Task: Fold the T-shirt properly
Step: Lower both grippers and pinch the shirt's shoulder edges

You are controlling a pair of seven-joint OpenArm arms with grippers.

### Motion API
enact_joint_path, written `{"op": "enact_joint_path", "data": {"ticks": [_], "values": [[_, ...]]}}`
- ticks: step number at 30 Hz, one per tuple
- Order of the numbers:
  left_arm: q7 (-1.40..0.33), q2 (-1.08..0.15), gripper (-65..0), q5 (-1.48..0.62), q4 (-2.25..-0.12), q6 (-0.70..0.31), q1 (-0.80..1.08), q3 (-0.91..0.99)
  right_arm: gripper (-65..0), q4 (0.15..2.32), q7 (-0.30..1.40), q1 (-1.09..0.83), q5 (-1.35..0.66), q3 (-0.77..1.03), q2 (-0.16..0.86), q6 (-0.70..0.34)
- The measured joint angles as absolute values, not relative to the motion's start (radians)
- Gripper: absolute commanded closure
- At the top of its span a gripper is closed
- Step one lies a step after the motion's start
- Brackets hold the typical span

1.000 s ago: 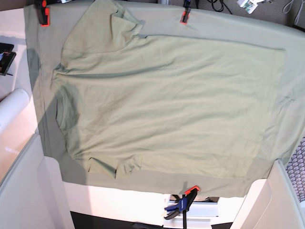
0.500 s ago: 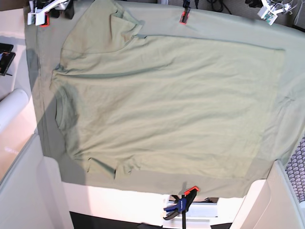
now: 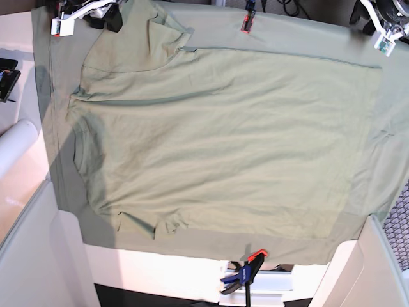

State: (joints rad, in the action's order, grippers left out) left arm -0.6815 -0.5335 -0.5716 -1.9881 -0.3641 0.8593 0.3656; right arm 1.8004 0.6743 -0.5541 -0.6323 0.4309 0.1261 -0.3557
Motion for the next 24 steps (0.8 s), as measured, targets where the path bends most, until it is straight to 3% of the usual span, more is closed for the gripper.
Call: {"op": "enact_joint_path", "data": {"ticks": [14, 24], "values": [[-0.691, -0.6, -28.7, -0.635, -1.902, -0.369, 0.723, 0.516, -29.7, 1.803, 0.654, -0.554, -0.594, 0.313, 0.055, -0.36], [-0.709, -0.598, -28.9, -0.685, -1.553, -0.386, 0.436, 0.516, -29.7, 1.805, 0.654, -0.554, -0.555, 0.312, 0.055, -0.368]]}}
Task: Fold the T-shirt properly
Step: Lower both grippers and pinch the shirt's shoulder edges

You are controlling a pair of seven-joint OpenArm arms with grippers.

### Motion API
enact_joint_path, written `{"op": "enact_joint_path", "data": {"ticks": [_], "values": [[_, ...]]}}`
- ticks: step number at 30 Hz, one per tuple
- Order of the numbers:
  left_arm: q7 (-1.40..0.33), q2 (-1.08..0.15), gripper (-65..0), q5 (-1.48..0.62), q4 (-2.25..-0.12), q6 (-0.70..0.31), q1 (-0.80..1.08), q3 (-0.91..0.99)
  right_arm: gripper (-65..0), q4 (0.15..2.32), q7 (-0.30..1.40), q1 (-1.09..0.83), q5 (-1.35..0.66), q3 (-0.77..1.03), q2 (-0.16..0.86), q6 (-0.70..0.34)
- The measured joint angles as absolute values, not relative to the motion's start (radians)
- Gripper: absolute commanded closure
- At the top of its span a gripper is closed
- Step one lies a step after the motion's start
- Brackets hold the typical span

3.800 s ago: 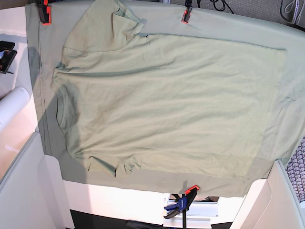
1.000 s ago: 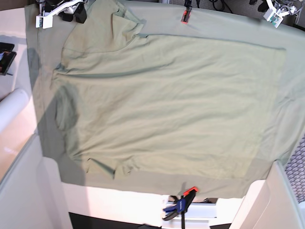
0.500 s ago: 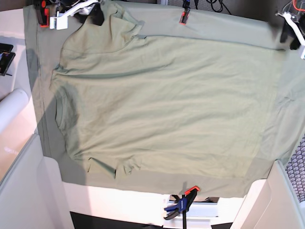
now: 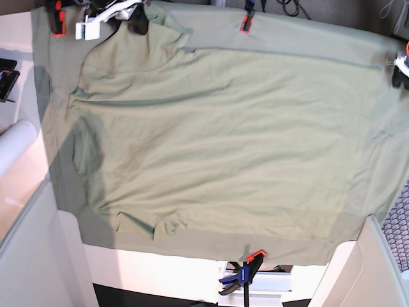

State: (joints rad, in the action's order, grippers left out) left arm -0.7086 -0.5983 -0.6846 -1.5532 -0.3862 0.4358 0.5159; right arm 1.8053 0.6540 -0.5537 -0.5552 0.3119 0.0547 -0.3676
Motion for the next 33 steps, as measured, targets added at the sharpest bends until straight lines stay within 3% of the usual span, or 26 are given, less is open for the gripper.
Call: {"op": "enact_joint_path", "data": {"ticks": [6, 12, 24, 33], "values": [[-0.719, -0.593, -28.8, -0.718, -1.463, -0.409, 0.404, 0.516, -29.7, 1.805, 0.654, -0.554, -0.553, 0.312, 0.054, -0.368], [-0.763, -0.585, -28.8, -0.847, -1.464, -0.517, 0.402, 0.516, -29.7, 1.805, 0.651, -0.554, -0.553, 0.312, 0.054, -0.368], [-0.736, -0.591, -28.8, -0.826, -1.464, -0.526, 0.401, 0.406, -29.7, 1.805, 0.651, -0.554, -0.553, 0.312, 0.054, -0.368], [-0.701, -0.53, -28.5, -0.824, -1.464, -0.532, 0.401, 0.4, -29.5, 1.805, 0.651, -0.554, -0.553, 0.312, 0.054, -0.368]]}}
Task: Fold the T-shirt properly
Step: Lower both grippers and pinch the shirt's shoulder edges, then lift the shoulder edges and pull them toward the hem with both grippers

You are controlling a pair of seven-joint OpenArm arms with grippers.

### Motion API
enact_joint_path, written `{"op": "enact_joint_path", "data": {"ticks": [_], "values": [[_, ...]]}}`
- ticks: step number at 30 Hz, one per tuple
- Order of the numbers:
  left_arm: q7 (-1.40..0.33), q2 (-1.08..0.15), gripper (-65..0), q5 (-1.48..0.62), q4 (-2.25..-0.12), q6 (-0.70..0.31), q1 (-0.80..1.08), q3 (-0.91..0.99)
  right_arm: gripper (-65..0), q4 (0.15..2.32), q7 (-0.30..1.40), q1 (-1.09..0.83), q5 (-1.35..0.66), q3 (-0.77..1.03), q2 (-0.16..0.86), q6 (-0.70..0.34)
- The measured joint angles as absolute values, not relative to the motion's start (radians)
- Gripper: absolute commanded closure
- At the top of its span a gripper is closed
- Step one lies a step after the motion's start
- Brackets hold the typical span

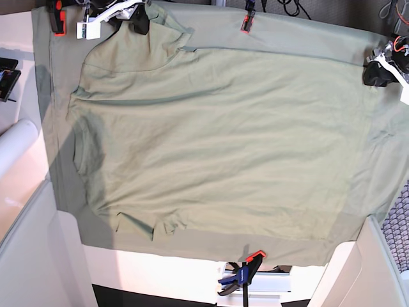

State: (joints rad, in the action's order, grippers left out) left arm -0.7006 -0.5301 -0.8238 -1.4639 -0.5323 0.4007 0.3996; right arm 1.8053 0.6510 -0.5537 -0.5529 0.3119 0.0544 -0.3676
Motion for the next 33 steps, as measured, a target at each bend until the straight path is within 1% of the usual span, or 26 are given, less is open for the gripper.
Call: {"op": "enact_joint_path", "data": {"ticks": [1, 2, 3, 4, 7, 8, 9, 13, 15, 16, 23, 25, 29, 33], "values": [[-0.691, -0.528, -27.7, -0.824, -1.464, -0.533, 0.401, 0.394, -29.5, 1.805, 0.651, -0.554, -0.553, 0.312, 0.054, -0.368], [-0.683, -0.523, -25.1, -0.823, -1.464, -0.537, 0.401, 0.393, -29.4, 1.805, 0.651, -0.554, -0.553, 0.312, 0.054, -0.368], [-0.67, -0.518, -21.0, -0.822, -1.464, -0.54, 0.401, 0.393, -27.8, 1.805, 0.651, -0.554, -0.553, 0.312, 0.054, -0.368], [-0.657, -0.515, -16.4, -0.82, -1.464, -0.55, 0.402, 0.392, -23.6, 1.805, 0.651, -0.554, -0.553, 0.312, 0.054, -0.368], [-0.655, -0.513, -4.4, -0.82, -1.464, -0.557, 0.402, 0.389, -2.8, 1.804, 0.66, -0.554, -0.545, 0.312, 0.054, -0.36], [-0.656, -0.513, -1.1, -0.819, -1.464, -0.558, 0.402, 0.389, 0.0, 1.802, 0.659, -0.554, -0.545, 0.312, 0.054, -0.359], [-0.656, -0.513, 0.0, -0.82, -1.464, -0.558, 0.402, 0.389, 0.0, 1.802, 0.655, -0.554, -0.545, 0.311, 0.054, -0.36], [-0.653, -0.513, 0.0, -0.795, -1.464, -0.567, 0.401, 0.388, 0.0, 1.802, 0.656, -0.554, -0.545, 0.312, 0.052, -0.36], [-0.654, -0.516, 0.0, -0.767, -1.463, -0.647, 0.401, 0.388, 0.0, 1.802, 0.655, -0.554, -0.545, 0.312, 0.052, -0.36], [-0.657, -0.521, 0.0, -0.771, -1.463, -0.669, 0.401, 0.389, 0.0, 1.804, 0.656, -0.554, -0.545, 0.315, 0.052, -0.36], [-0.681, -0.598, 0.0, -0.891, -1.464, -0.678, 0.398, 0.434, 0.0, 1.914, 0.707, -0.563, -0.567, 0.408, 0.05, -0.359], [-0.682, -0.625, 0.0, -0.9, -1.464, -0.679, 0.377, 0.438, 0.0, 1.948, 0.708, -0.533, -0.595, 0.439, 0.053, -0.358], [-0.68, -0.644, 0.0, -0.899, -1.458, -0.685, 0.31, 0.433, 0.0, 1.952, 0.702, -0.413, -0.607, 0.446, 0.083, -0.36], [-0.672, -0.645, 0.0, -0.898, -1.373, -0.69, 0.234, 0.415, 0.0, 1.947, 0.715, -0.302, -0.592, 0.446, 0.083, -0.361]]}}
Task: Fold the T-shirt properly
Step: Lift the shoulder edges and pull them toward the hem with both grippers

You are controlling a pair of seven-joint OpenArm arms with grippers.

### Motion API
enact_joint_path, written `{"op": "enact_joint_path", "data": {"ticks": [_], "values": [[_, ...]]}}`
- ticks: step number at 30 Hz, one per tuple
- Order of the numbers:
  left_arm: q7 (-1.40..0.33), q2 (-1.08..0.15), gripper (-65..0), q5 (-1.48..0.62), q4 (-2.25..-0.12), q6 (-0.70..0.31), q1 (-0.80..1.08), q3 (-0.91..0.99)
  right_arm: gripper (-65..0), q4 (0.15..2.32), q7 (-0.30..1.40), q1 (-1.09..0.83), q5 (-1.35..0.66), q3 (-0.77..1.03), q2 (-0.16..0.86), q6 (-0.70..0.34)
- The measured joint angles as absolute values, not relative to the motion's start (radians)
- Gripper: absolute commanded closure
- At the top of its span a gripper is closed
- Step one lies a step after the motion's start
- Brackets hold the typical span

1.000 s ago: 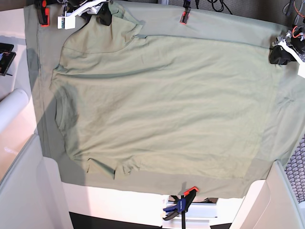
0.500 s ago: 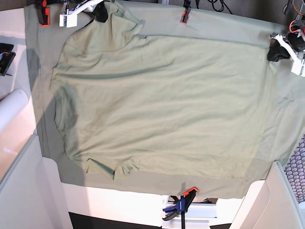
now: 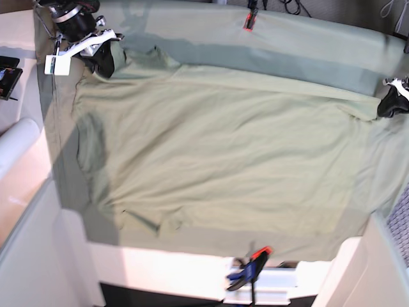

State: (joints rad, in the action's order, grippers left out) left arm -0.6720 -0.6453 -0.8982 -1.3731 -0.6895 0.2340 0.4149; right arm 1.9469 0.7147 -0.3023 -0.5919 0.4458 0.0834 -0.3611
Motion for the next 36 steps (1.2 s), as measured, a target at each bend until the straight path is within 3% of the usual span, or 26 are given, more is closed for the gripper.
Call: {"op": "enact_joint_path", "data": {"ticks": [15, 26, 27, 29, 30, 32, 36], "values": [[-0.562, -0.644, 0.0, -0.768, -0.916, -0.691, -0.264, 0.113, 0.0, 1.564, 0.673, 0.098, -0.501, 0.446, 0.094, -0.39], [-0.515, -0.641, 0.0, -0.699, -0.824, -0.693, -0.363, 0.012, 0.0, 1.292, 0.63, 0.27, -0.45, 0.374, 0.097, -0.396], [-0.516, -0.64, -2.2, -0.698, -0.823, -0.693, -0.363, 0.012, -9.2, 1.287, 0.628, 0.278, -0.444, 0.364, 0.097, -0.396], [-0.515, -0.64, -18.5, -0.697, -0.822, -0.692, -0.363, 0.012, -28.9, 1.287, 0.601, 0.286, -0.416, 0.347, 0.097, -0.397], [-0.512, -0.64, -27.6, -0.698, -0.822, -0.693, -0.363, 0.012, -35.7, 1.287, 0.586, 0.286, -0.411, 0.342, 0.096, -0.397], [-0.516, -0.64, -40.1, -0.699, -0.822, -0.692, -0.363, 0.012, -39.0, 1.287, 0.588, 0.286, -0.403, 0.339, 0.097, -0.397], [-0.598, -0.641, -41.5, -0.709, -0.824, -0.692, -0.363, 0.015, -38.8, 1.309, 0.662, 0.284, -0.402, 0.362, 0.094, -0.397]]}}
